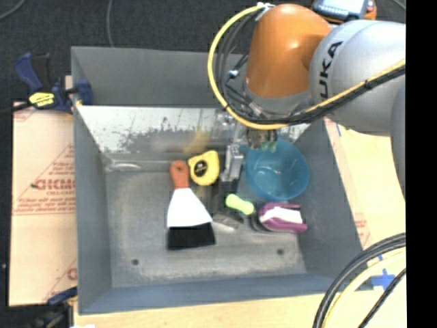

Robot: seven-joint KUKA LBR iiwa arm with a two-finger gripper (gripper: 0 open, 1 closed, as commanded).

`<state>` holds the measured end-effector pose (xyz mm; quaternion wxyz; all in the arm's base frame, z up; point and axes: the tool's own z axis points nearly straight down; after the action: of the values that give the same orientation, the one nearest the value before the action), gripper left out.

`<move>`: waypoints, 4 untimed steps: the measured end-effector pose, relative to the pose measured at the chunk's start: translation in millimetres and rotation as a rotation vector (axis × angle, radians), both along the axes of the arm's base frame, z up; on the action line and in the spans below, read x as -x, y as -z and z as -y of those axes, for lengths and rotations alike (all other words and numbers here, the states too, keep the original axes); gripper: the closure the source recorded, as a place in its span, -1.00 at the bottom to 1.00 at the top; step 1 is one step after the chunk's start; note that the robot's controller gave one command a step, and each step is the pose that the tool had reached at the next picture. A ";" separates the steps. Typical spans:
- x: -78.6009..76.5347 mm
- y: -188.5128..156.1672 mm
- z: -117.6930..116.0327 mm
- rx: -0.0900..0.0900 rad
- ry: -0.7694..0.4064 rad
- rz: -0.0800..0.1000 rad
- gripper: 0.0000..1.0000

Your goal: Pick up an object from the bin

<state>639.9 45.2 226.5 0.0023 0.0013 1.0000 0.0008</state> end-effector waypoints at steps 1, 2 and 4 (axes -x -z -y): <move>0.2 0.2 0.0 0.000 0.000 0.000 -1.00; 53.0 62.7 -6.6 -0.001 -0.015 -0.004 -1.00; 44.1 79.8 -4.7 -0.003 0.067 0.011 -1.00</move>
Offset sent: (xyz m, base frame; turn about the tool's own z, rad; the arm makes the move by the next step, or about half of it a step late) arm -0.0519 0.0073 -0.0605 -0.0090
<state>595.8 49.9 146.7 0.0080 0.0346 0.9994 0.0020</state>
